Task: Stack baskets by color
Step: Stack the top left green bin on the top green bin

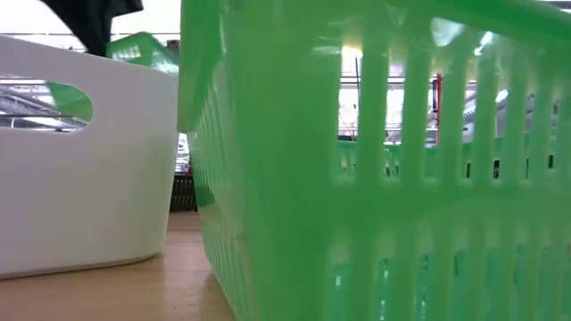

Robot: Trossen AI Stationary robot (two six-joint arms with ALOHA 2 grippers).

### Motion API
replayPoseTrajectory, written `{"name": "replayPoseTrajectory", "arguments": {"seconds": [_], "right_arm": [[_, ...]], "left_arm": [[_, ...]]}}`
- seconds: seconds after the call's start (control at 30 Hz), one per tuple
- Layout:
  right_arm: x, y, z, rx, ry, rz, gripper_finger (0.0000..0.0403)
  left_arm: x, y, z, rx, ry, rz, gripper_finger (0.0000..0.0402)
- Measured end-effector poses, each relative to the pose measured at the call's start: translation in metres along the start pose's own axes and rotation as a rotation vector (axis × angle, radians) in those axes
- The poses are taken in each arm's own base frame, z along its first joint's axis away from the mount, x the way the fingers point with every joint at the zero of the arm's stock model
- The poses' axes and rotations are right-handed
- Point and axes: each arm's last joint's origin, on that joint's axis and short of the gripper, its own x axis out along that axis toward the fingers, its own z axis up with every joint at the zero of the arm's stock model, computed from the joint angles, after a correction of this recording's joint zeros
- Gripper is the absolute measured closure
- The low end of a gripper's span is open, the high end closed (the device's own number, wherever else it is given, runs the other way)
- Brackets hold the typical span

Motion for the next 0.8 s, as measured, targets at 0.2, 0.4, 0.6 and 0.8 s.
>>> {"name": "replayPoseTrajectory", "arguments": {"seconds": [0.2,0.4,0.6,0.8], "right_arm": [[0.0,0.0,-0.002,-0.009,0.02,-0.001,0.0403],[0.0,0.0,-0.005,-0.017,0.048,-0.003,0.0403],[-0.001,-0.001,-0.011,-0.033,0.113,-0.007,0.0403],[-0.005,-0.002,-0.014,-0.039,0.134,-0.008,0.0403]], "left_arm": [[-0.001,0.006,0.037,0.028,0.09,0.027,0.0393],[0.001,0.011,0.076,0.045,0.113,0.032,0.0389],[-0.007,0.015,0.108,0.054,0.041,0.062,0.039],[-0.018,0.022,0.131,0.048,-0.041,0.109,0.0387]]}}
